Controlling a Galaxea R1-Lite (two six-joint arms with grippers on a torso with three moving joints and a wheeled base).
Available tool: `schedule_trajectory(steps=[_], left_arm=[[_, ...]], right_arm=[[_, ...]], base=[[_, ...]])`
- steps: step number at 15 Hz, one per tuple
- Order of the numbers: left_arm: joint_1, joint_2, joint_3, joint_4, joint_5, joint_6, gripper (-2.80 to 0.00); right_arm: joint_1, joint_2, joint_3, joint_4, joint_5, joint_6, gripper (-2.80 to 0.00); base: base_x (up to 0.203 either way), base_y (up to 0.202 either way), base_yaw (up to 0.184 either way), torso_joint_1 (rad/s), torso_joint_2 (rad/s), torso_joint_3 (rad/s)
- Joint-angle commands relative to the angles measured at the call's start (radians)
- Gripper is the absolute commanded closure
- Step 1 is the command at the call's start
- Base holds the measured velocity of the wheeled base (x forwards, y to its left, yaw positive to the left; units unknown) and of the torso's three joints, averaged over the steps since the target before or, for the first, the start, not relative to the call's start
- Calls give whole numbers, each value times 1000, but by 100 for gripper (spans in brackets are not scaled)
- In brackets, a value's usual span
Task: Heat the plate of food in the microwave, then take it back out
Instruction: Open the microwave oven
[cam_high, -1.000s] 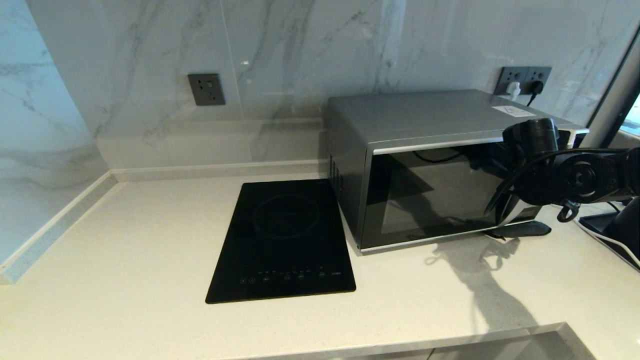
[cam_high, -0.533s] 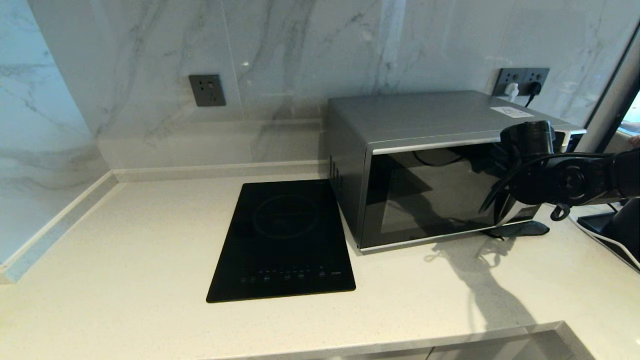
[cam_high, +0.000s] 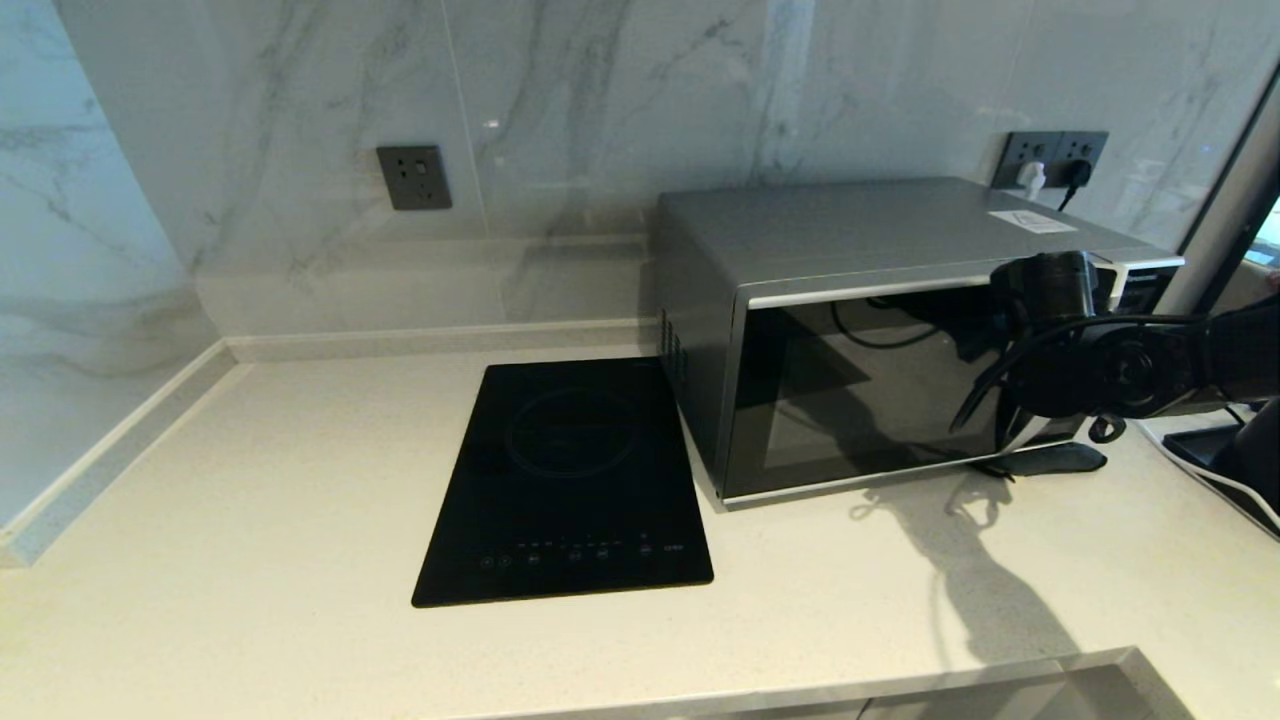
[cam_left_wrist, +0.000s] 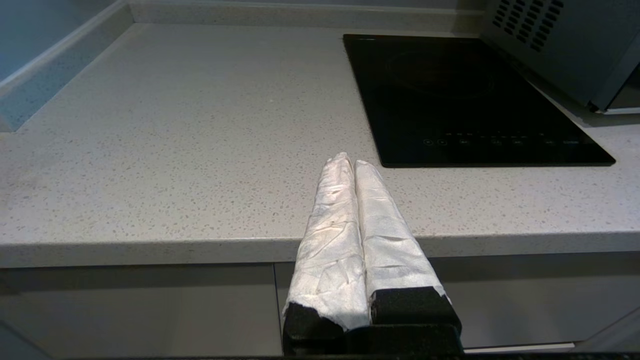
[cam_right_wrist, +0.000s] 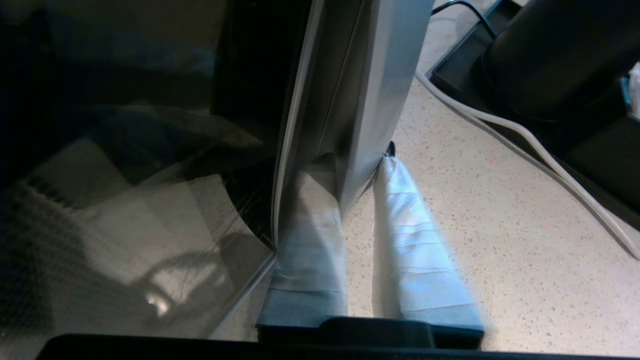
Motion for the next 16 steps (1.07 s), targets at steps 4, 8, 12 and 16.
schedule_trajectory(steps=[4,8,12,16], left_arm=[[-2,2,0,1,1,-1,0],[-2,2,0,1,2,-1,0],[-2,2,0,1,1,-1,0],[-2,2,0,1,1,-1,0]], right_arm=[[0,-24,14,6,-11,0,0],[2,-56,51,6,-11,-4,0],[9,-106,109,8,-11,-10,0],[19,-141,177,5,-11,-8,0]], base=[[0,0,0,0,0,0],[0,0,0,0,0,0],[0,0,0,0,0,0],[0,0,0,0,0,0]])
